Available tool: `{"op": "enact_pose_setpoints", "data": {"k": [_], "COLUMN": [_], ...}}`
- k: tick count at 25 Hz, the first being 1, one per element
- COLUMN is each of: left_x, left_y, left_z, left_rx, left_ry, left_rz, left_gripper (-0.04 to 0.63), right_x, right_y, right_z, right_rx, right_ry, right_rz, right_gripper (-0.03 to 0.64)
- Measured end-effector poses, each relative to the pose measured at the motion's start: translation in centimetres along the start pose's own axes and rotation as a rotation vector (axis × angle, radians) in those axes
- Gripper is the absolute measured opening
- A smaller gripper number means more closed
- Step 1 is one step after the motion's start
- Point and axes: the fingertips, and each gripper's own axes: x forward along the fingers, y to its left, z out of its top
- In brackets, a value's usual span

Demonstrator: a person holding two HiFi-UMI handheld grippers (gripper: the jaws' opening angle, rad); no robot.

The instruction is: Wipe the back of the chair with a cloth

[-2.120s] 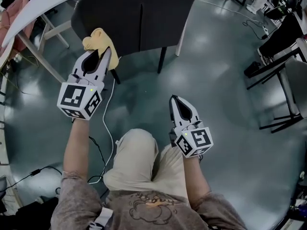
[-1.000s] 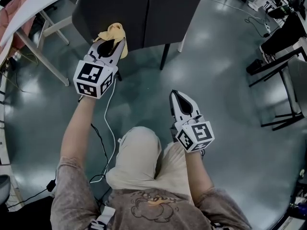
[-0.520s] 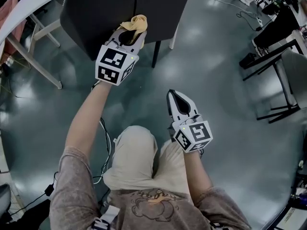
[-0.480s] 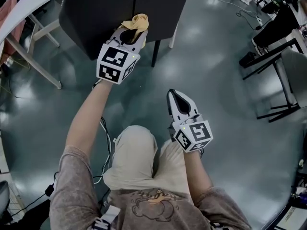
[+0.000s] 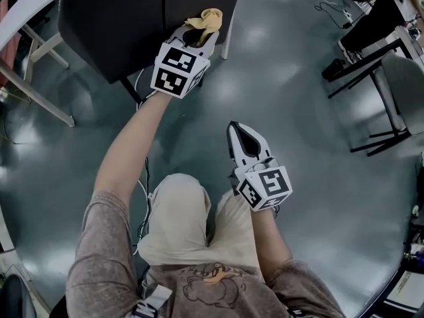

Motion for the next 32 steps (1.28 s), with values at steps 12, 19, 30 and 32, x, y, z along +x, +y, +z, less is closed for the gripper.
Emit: {"op": "enact_pose_setpoints", "data": {"k": [12, 19, 30, 32], "left_x": [2.3, -2.2, -14.1, -16.4], "left_y": [-3.8, -3.3, 0.1, 1.4], "left_z": [0.4, -0.4, -3.7, -4.2], "left_rx": [-0.036, -0.077, -0.088, -0.08], "left_ry": [-0.018, -0.033, -0.011, 0.003], "left_rz": [-0.106, -0.079, 0.088, 0.132], "left_gripper": [0.051, 0.051, 0.051, 0.051], "right_x": [-0.9, -0.8, -0.5, -0.3], "right_y": [-1.1, -0.7, 0.5, 0.6], "right_z": [-0.7, -1.4, -1.7, -1.7], "right_rx": [0.008, 0.022, 0.032, 0.033], "right_ry": [0.008, 0.011, 0.02, 0.02], "right_rz": [-0.048, -0.034, 0.018, 0.027], "right_gripper": [0.025, 0.025, 0.025, 0.025]}}
